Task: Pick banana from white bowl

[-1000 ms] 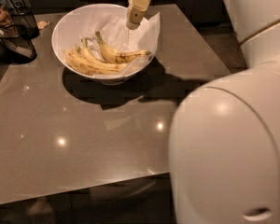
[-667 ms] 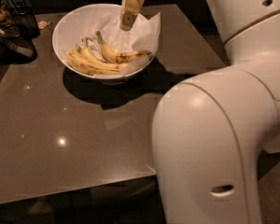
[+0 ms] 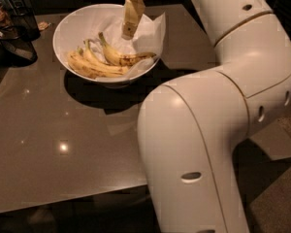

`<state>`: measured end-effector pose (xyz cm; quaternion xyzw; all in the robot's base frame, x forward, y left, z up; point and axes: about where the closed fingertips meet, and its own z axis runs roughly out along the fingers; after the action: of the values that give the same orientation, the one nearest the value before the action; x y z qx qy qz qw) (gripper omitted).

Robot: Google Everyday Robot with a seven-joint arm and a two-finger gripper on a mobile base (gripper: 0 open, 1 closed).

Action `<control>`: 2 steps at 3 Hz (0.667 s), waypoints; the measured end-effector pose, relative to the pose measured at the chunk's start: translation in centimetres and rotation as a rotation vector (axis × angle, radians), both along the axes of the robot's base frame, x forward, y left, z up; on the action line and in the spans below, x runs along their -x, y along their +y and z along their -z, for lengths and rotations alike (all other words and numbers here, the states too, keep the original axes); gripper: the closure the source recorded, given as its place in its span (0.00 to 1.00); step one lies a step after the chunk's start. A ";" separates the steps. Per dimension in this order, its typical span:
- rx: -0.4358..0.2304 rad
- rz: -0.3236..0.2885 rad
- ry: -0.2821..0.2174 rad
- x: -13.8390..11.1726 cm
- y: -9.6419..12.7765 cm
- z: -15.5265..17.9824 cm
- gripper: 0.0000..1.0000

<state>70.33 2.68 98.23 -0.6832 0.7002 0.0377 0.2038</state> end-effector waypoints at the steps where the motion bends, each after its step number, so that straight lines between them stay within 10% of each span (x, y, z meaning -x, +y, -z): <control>1: 0.036 0.018 0.031 -0.8 -0.3 2.1 0.21; 2: 0.069 0.031 0.058 -1.3 -0.7 3.9 0.34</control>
Offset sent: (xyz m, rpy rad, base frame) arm -0.0403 -0.0598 -0.0481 -0.2865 0.3785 0.0054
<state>71.66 2.00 94.37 -0.6777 0.7170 0.0299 0.1602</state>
